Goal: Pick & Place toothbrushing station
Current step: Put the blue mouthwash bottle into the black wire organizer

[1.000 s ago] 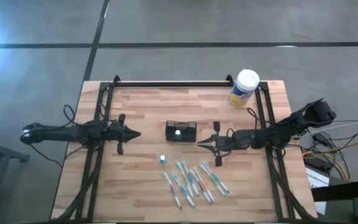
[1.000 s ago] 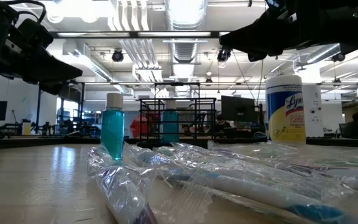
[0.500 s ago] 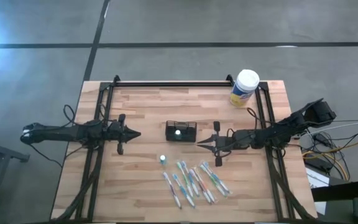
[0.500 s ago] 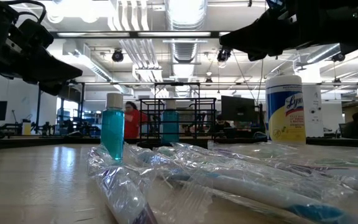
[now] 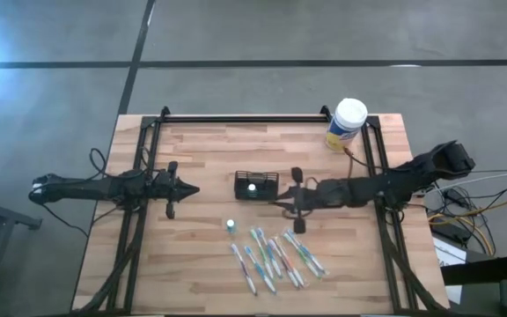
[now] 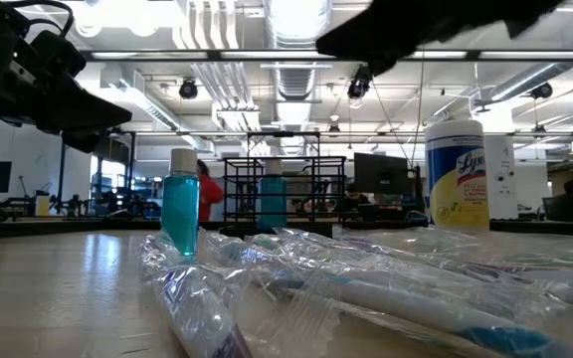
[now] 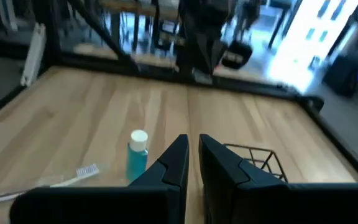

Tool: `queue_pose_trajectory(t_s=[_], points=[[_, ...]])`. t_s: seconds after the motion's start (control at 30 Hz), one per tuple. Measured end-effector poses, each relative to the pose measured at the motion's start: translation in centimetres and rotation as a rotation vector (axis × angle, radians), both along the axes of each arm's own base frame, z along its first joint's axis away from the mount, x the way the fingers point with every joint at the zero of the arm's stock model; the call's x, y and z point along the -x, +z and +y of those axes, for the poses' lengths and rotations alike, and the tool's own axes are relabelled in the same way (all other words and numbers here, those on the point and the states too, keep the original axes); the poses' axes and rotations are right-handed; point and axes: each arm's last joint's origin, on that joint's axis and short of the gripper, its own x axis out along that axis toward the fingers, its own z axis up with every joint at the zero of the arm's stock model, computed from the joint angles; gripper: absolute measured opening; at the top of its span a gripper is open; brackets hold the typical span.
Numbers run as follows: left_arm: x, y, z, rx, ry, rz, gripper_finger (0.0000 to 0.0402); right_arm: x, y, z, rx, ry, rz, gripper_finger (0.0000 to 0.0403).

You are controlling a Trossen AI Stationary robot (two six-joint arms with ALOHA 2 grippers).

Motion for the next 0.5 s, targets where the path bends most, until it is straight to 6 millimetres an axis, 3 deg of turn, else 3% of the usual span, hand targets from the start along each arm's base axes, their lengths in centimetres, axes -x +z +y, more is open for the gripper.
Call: queue_pose_trajectory(t_s=[0.27, 0.4, 0.5], points=[[0.0, 0.0, 0.0, 0.000, 0.000, 0.001, 0.0012, -5.6, 5.4, 1.3, 0.040, 0.094, 0.161, 0.0034], [0.0, 0.0, 0.0, 0.006, 0.001, 0.002, 0.0012, -8.6, 7.2, 1.6, 0.022, 0.205, 0.293, 0.0034], [0.0, -0.1, 0.0, 0.007, 0.001, 0.006, 0.0012, -10.7, 7.4, 2.1, 0.070, 0.292, 0.385, 0.0034]])
